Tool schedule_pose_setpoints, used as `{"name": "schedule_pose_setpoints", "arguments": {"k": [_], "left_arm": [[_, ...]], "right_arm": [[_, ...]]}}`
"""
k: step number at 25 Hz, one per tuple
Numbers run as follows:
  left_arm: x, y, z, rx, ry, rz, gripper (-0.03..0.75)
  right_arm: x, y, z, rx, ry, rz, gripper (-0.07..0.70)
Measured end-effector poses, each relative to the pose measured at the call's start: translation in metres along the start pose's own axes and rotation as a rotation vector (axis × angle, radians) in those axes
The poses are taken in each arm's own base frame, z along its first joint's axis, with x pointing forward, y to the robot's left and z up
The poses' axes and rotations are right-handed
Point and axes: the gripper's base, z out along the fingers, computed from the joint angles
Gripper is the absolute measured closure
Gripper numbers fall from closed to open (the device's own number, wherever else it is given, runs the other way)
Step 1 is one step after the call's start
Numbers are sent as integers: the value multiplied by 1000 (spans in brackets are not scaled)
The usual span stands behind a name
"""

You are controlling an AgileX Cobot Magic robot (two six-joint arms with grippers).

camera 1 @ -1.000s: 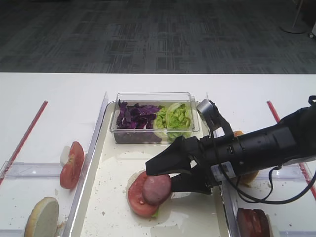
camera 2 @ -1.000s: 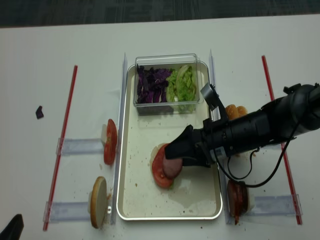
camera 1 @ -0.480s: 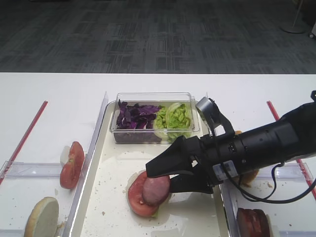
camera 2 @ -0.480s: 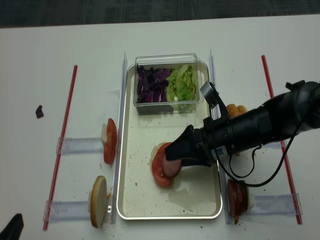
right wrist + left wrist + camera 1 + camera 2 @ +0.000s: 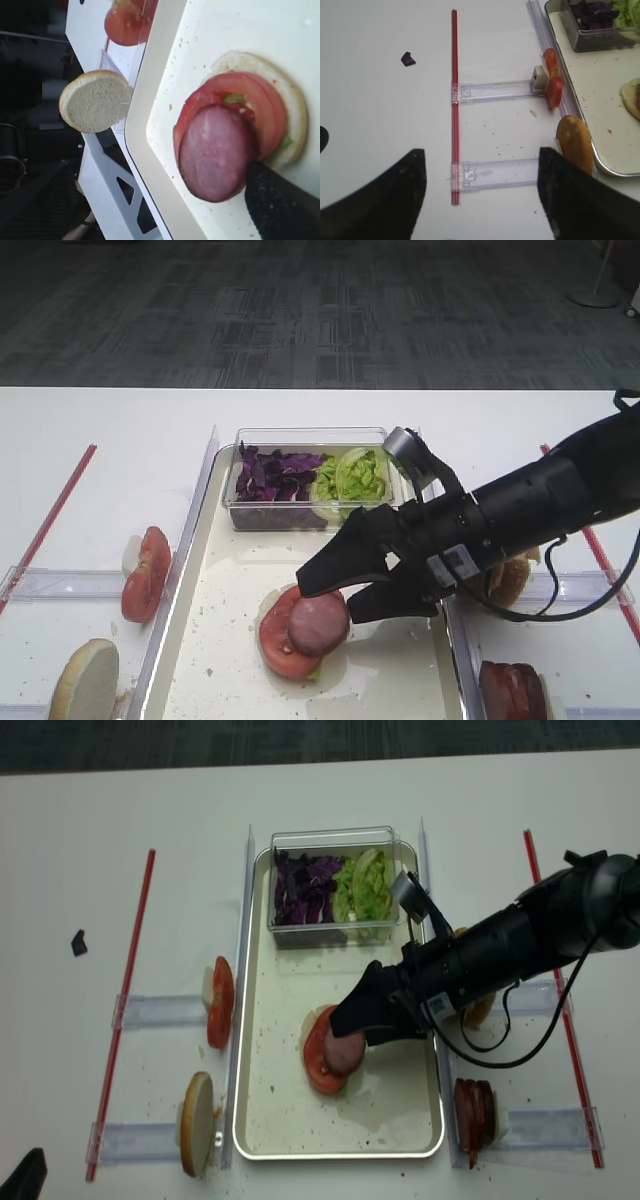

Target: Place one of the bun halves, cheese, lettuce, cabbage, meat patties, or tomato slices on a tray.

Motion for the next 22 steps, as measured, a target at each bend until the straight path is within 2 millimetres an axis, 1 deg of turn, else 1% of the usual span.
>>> {"name": "schedule_pose_setpoints", "arguments": {"k": [7,13,16,22], "left_arm": [[0,0,0,0,0,0,277],[0,0,0,0,0,0,276],[0,0,0,0,0,0,277],[0,0,0,0,0,0,277]], "right_arm": [[-14,9,-5,36,19,-24,-60],[-29,26,-15,74,36,-64,-60],[-38,37,-22,113,53,-92,-60],[-51,52,-37,237,113,-119,-60]]}}
